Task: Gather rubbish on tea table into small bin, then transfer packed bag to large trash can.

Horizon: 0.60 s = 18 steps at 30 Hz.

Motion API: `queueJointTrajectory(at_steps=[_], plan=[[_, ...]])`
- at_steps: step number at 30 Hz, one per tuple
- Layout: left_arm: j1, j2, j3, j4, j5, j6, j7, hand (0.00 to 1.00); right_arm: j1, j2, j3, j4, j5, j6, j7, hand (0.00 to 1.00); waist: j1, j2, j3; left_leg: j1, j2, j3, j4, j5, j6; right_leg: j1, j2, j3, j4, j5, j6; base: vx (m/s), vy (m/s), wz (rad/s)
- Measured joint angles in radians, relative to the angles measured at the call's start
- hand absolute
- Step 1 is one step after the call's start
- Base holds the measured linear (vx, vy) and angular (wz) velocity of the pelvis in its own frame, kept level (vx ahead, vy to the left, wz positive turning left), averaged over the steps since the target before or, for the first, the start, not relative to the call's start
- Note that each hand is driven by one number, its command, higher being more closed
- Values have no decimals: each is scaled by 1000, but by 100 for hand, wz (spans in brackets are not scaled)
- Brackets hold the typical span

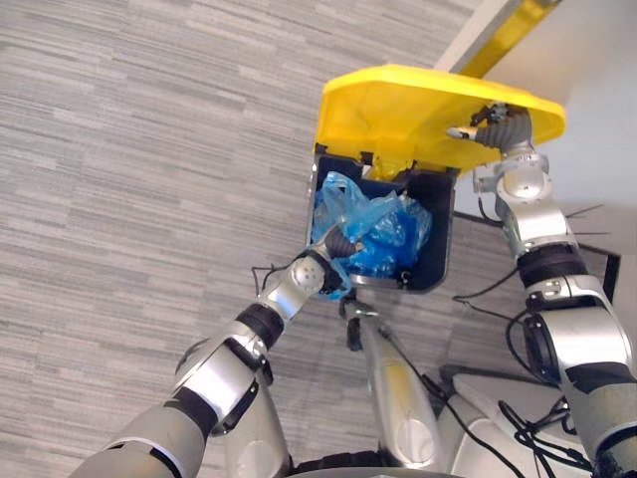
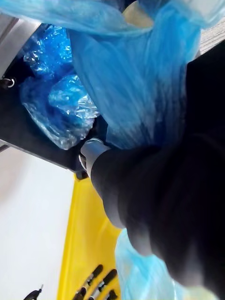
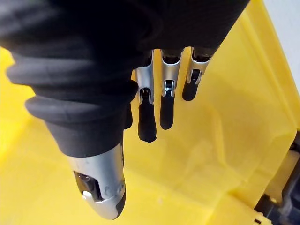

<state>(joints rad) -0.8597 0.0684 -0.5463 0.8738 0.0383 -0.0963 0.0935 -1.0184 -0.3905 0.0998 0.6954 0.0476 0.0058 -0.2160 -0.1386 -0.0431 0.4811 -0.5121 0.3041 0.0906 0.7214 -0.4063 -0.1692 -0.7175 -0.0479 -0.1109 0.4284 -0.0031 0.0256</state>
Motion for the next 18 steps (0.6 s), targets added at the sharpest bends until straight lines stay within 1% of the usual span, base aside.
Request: queueJointTrajectory(at_steps=[2, 4, 6, 7, 9, 10, 11, 12, 14, 18], plan=[[-7, -18, 31, 4, 13, 4, 3, 0, -2, 9, 19, -22, -1, -1, -1, 0, 10, 2, -1, -4, 9, 22, 20, -15, 4, -20, 9, 19, 13, 0, 0, -6, 28, -39], [-13, -39, 59, 20, 57, 19, 25, 0, -2, 23, 19, -33, 0, -1, -2, 0, 16, 3, -1, -5, 9, 25, 22, -17, 4, -29, 10, 27, 22, 0, 0, 11, 10, -16], [-19, -68, 120, 48, 142, 60, 58, 0, -3, 44, 19, -55, 0, -1, -4, 0, 16, 3, -1, -4, 10, 25, 19, -17, 4, -31, 9, 25, 26, -1, -1, 15, -5, 0], [-19, -69, 127, 48, 164, 69, 64, 0, -3, 47, 18, -55, 0, -1, -4, 0, 16, 3, -1, -3, 10, 25, 19, -16, 4, -31, 8, 25, 28, -1, -1, 18, -7, 3], [-20, -76, 149, 48, 247, 93, 69, 0, -3, 50, 17, -56, 0, -1, -4, 0, 15, 3, -1, 4, 2, 27, 16, -14, 2, -30, -3, 24, 40, -4, -5, -3, 4, 8], [-21, -79, 149, 48, 263, 93, 70, 0, -3, 50, 17, -57, 0, -1, -5, 0, 15, 6, -3, 5, 0, 27, 14, -13, 0, -30, -6, 24, 42, -5, -7, -17, 8, 16], [-21, -92, 149, 48, 313, 93, 73, 0, -3, 50, 17, -57, 0, -1, -10, 0, 16, 14, -7, 5, -2, 28, 11, -12, -2, -28, -13, 21, 42, -5, -7, -24, 6, 20], [-25, -104, 145, 48, 351, 93, 71, 0, -3, 51, 17, -57, 0, -1, -19, 0, 14, 17, -8, 7, -5, 30, 5, -10, -4, -24, -22, 17, 42, -5, -7, -27, 5, 20], [-26, -119, 140, 48, 407, 93, 70, 0, -2, 51, 17, -57, 0, -1, -23, 0, 16, 17, -8, 17, -7, 37, -8, -2, -9, -15, -31, 16, 41, -5, -7, -29, -5, 16], [-26, -121, 105, 47, 456, 92, 65, 0, 3, 51, 18, -71, -1, -1, -23, 0, 16, 18, -9, 35, -8, 45, -24, 7, -17, -1, -39, 12, 40, -6, -7, -21, -18, 8]])
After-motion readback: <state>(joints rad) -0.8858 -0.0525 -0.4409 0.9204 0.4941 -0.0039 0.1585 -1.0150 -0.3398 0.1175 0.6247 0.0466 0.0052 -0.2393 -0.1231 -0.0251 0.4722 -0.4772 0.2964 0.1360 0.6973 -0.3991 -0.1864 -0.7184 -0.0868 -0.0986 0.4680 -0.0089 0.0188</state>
